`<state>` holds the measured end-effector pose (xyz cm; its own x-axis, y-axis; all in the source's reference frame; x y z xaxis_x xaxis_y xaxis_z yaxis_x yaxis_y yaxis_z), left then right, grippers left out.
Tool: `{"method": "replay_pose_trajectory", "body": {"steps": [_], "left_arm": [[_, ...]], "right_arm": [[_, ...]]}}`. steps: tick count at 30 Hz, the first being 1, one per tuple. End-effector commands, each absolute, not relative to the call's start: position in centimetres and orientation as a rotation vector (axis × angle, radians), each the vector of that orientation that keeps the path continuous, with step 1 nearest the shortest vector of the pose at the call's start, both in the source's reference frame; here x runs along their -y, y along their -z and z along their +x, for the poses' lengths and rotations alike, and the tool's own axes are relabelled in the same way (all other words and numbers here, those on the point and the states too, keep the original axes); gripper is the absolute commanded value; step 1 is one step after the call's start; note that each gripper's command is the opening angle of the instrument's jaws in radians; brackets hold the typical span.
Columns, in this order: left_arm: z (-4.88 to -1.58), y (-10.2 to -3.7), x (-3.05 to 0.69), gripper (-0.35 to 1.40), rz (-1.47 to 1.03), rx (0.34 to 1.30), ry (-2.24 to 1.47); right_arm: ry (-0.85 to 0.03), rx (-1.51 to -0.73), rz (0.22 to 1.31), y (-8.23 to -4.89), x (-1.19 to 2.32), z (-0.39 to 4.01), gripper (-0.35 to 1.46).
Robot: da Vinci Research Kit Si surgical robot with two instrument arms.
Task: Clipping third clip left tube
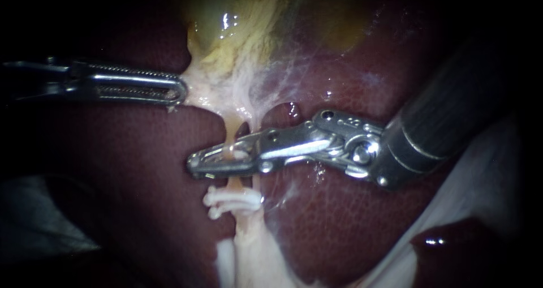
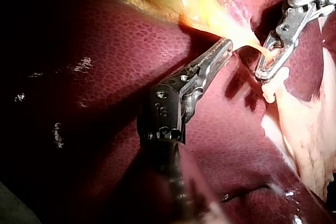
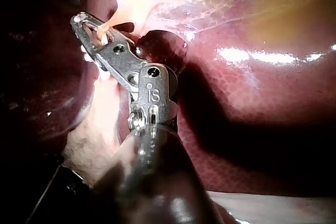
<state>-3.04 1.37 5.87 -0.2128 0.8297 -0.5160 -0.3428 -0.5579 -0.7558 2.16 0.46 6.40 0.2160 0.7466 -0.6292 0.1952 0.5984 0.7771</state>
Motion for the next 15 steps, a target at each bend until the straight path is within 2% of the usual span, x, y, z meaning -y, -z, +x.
{"method": "replay_pose_trajectory", "body": {"steps": [1,15], "left_arm": [[-3.04,-5.87,-1.37,-0.35,-1.229,0.636,-1.867],[-3.04,-5.87,-1.37,-0.35,-1.229,0.636,-1.867]], "right_arm": [[-0.473,-1.330,0.886,-6.41,-0.46,2.16,-0.35],[-0.474,-1.314,0.880,-6.43,-0.47,2.14,-0.35]]}}
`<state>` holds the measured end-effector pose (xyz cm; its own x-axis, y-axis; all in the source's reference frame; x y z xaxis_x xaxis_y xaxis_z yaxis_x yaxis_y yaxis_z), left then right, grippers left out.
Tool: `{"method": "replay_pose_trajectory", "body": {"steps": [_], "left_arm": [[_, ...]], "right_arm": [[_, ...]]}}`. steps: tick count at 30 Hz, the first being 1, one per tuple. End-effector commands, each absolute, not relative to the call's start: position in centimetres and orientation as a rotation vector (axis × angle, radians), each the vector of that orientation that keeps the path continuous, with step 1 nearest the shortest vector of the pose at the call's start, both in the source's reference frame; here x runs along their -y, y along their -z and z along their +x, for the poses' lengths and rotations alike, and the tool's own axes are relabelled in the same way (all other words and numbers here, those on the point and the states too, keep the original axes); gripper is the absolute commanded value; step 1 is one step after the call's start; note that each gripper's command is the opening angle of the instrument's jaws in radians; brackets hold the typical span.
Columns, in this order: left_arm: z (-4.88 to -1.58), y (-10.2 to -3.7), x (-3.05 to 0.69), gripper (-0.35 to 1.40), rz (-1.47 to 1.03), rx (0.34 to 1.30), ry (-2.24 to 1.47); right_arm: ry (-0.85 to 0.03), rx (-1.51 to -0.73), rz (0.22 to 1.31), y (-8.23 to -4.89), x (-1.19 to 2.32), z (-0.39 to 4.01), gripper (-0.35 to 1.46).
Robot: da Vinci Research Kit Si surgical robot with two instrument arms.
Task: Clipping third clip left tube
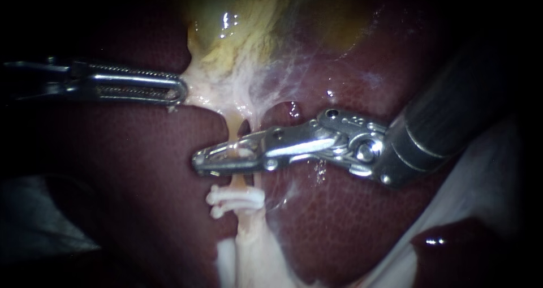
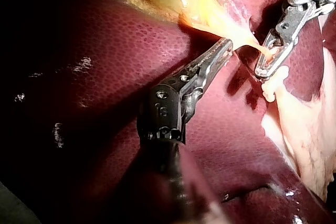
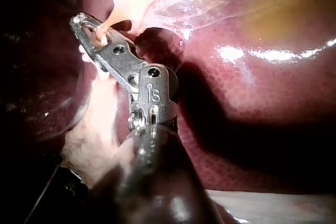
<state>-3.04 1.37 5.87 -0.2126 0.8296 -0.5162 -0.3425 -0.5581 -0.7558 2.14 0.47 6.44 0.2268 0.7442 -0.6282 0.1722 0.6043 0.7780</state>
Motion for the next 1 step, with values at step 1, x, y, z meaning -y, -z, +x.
{"method": "replay_pose_trajectory", "body": {"steps": [1], "left_arm": [[-3.04,-5.87,-1.37,-0.35,-1.229,0.636,-1.867]], "right_arm": [[-0.474,-1.314,0.880,-6.43,-0.47,2.14,-0.35]]}}
